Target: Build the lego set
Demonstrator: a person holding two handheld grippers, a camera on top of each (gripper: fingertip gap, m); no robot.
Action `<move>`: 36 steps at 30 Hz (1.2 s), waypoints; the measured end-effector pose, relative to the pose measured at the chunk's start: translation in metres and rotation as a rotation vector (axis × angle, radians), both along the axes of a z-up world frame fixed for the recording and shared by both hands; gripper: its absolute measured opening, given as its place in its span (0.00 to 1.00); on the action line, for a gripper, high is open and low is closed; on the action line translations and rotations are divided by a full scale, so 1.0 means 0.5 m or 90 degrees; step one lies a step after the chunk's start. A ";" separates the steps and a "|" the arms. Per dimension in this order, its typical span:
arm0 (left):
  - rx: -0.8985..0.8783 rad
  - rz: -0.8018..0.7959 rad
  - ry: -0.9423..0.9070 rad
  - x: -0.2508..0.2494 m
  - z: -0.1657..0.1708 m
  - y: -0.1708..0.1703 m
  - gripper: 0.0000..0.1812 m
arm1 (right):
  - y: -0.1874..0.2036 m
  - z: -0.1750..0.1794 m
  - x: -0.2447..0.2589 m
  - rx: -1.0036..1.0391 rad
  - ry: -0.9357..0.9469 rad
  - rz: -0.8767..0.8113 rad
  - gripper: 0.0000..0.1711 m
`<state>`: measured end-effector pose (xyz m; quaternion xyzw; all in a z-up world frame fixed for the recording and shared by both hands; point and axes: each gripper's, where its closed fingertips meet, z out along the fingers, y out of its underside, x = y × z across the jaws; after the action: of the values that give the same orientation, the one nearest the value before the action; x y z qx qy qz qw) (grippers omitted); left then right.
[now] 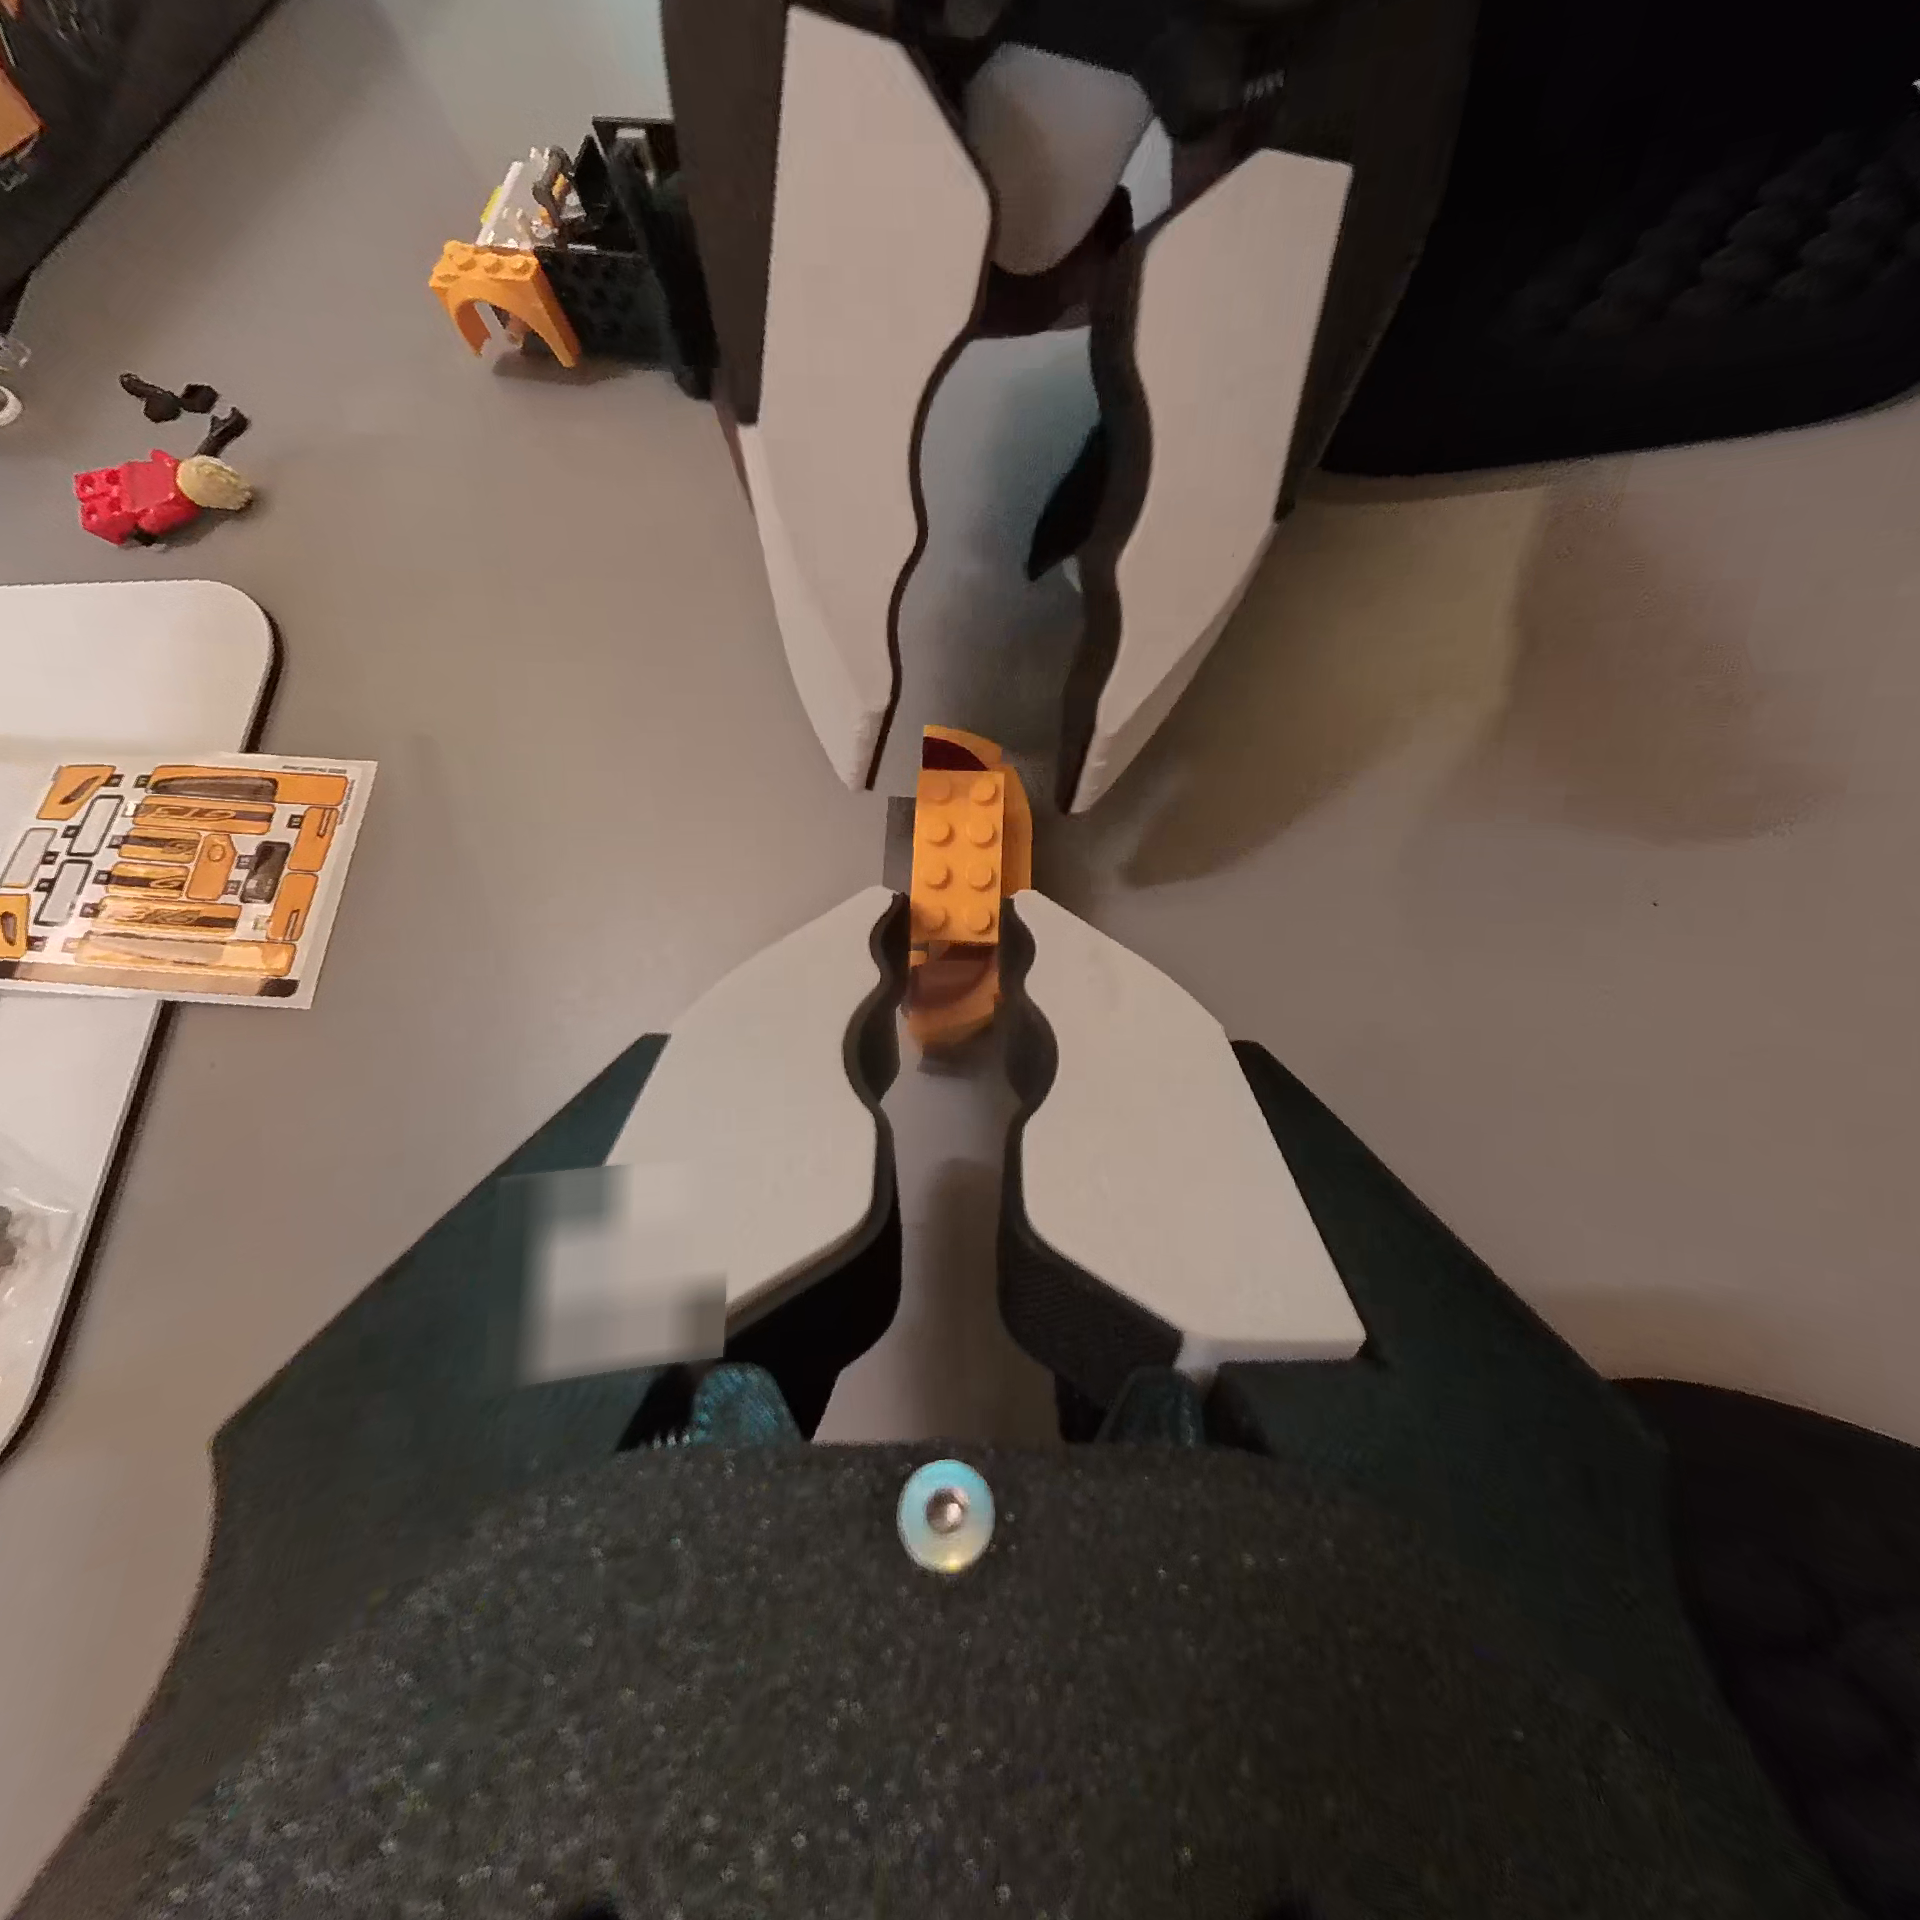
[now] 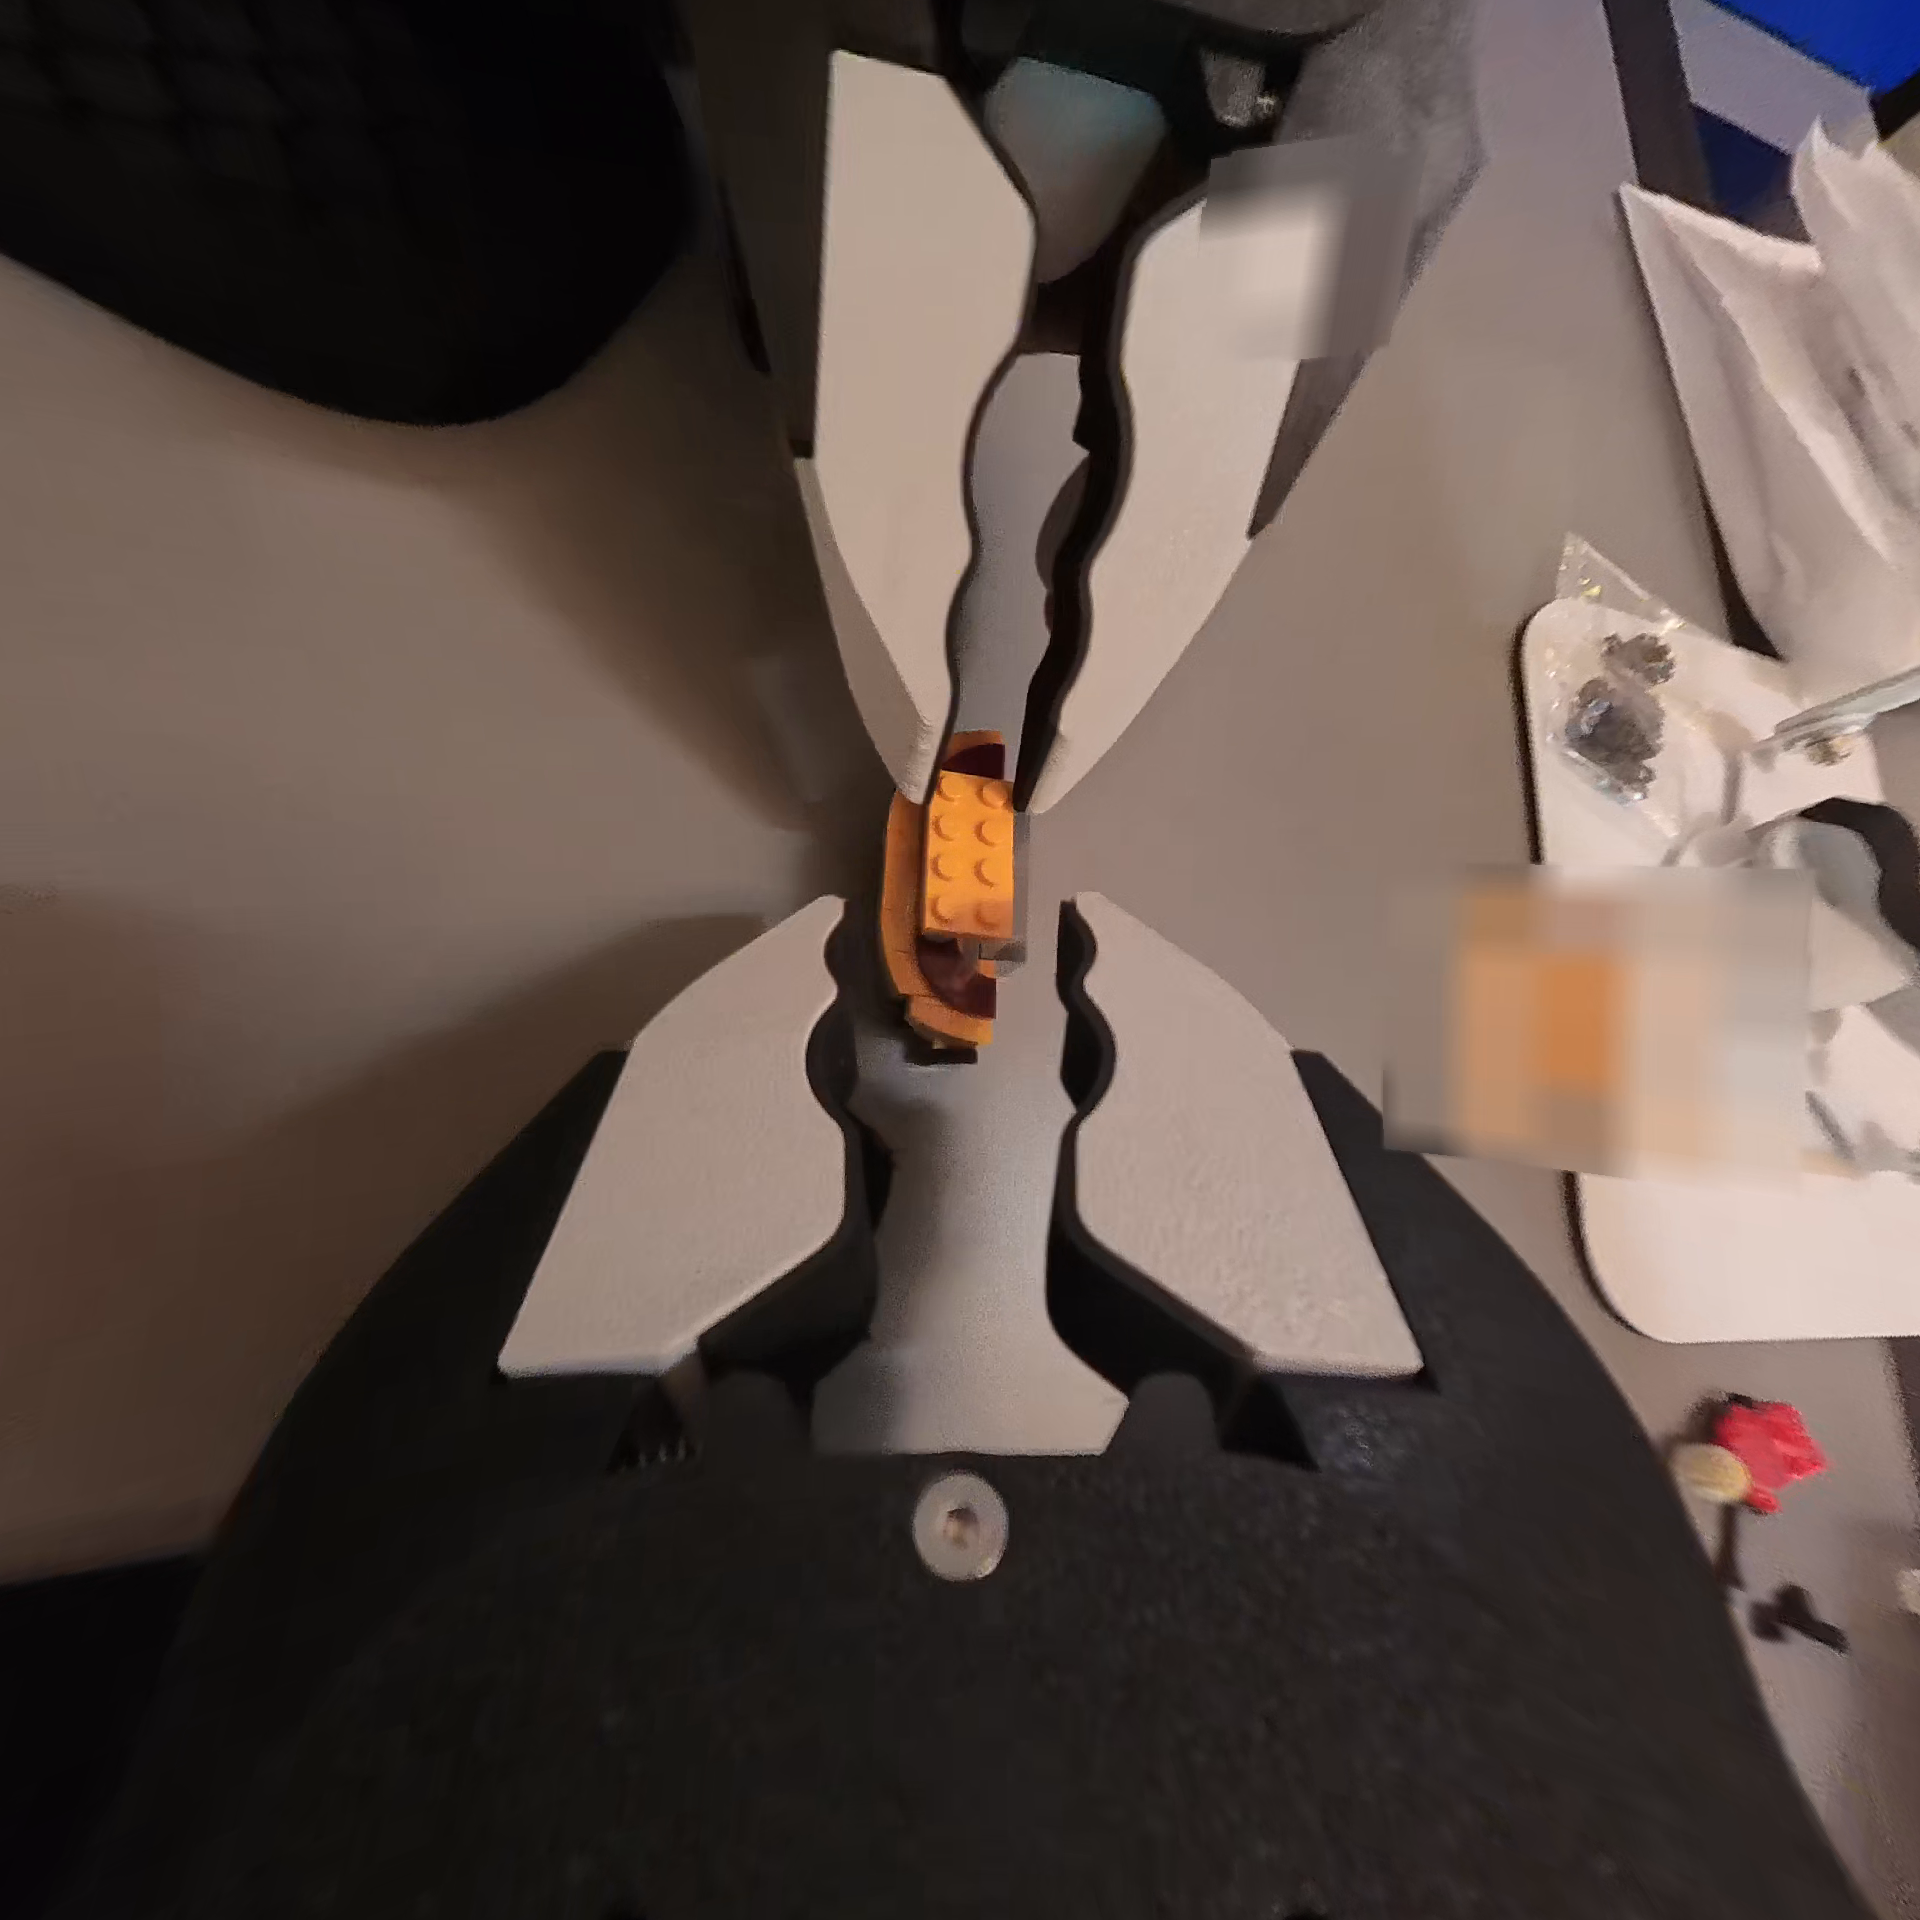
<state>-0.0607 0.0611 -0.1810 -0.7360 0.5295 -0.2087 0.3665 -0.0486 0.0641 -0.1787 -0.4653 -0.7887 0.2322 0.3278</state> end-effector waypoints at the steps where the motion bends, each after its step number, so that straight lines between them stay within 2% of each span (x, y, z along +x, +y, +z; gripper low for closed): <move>1: 0.000 -0.001 0.000 0.000 0.000 0.000 0.08 | -0.002 -0.002 0.000 0.026 -0.006 0.001 0.23; 3: 0.001 -0.001 0.002 0.001 0.000 0.000 0.09 | -0.004 -0.019 -0.001 0.061 -0.029 -0.004 0.27; 6: 0.004 0.000 0.006 0.001 0.000 0.001 0.09 | 0.000 -0.047 -0.004 0.034 -0.060 -0.028 0.32; 10: 0.005 -0.003 0.008 0.002 0.000 0.000 0.09 | 0.006 -0.055 -0.005 -0.045 -0.058 -0.044 0.27; 13: 0.004 -0.005 0.008 0.002 0.000 -0.001 0.09 | 0.004 -0.060 -0.009 -0.090 -0.057 -0.046 0.19; 22: 0.010 -0.018 -0.024 0.003 0.028 -0.010 0.11 | 0.002 -0.045 -0.005 -0.145 -0.040 -0.038 0.19; 25: 0.038 -0.021 -0.032 -0.003 0.051 -0.011 0.14 | 0.004 -0.014 -0.002 -0.154 -0.028 -0.032 0.19; 28: 0.068 -0.011 -0.079 -0.004 0.089 -0.008 0.19 | 0.003 0.049 0.001 -0.161 -0.009 -0.013 0.19; 36: 0.031 -0.002 -0.364 0.028 0.250 -0.032 0.23 | -0.027 0.247 0.010 -0.196 0.046 0.051 0.19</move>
<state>-0.0468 0.0451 -0.0560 -0.6374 0.4109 -0.3956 0.5180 -0.0434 0.0504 -0.0552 -0.4695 -0.7494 0.3798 0.2715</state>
